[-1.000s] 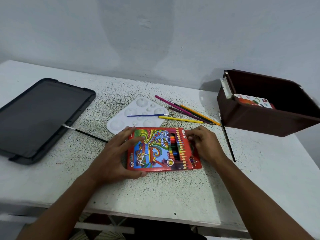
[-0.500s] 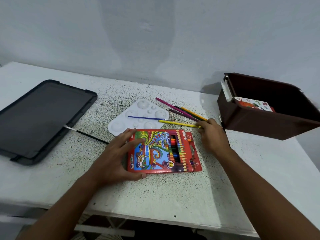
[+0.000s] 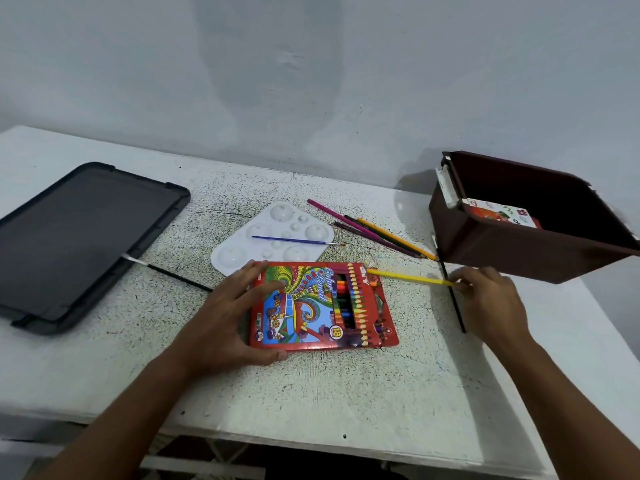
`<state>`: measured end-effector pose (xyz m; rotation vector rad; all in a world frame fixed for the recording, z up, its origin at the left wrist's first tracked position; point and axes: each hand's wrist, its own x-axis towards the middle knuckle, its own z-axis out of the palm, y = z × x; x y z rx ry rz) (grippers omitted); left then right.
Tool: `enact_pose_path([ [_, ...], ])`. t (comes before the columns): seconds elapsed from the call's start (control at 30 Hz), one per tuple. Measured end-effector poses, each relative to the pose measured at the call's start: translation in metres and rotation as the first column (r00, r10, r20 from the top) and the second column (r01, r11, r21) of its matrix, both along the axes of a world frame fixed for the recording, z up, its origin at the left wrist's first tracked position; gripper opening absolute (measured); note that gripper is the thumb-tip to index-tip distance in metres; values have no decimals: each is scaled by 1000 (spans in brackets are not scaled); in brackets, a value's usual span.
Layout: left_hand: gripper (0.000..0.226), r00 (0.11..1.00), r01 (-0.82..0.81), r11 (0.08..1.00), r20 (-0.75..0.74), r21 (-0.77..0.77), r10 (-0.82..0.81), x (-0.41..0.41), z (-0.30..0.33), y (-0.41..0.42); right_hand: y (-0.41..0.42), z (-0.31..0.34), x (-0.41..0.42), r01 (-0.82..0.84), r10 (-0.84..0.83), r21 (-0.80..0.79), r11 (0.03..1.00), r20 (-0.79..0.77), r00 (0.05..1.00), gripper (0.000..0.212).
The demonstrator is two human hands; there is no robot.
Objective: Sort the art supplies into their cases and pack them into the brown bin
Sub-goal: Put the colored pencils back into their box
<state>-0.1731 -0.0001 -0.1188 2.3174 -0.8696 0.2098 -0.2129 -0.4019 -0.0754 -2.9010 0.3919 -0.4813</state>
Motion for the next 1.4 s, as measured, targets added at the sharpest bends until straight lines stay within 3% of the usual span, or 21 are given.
enact_pose_path([
  [0.4,94,1000,8,1000,15,4,-8,2,-2,0,48,-7,23,-309,315,187,933,-5,949,31],
  [0.6,94,1000,1,1000,13,1,-1,2,-2,1,85,-9,41,-381,401,287,879,-13,916,35],
  [0.83,92,1000,4,1000,16,-1,-4,2,0,0,85,-3,35,-245,271,330,912,-36,962,29],
  [0.97,93,1000,-1,1000,7,3,1,1,0,0,91,-5,34,-249,291,329,911,-84,953,31],
  [1.27,93,1000,-5,1000,-6,25,5,-1,2,-1,101,-9,36,-279,300,299,912,-23,954,25],
  [1.4,93,1000,-8,1000,-20,25,8,0,1,0,89,0,44,-189,171,313,931,86,982,25],
])
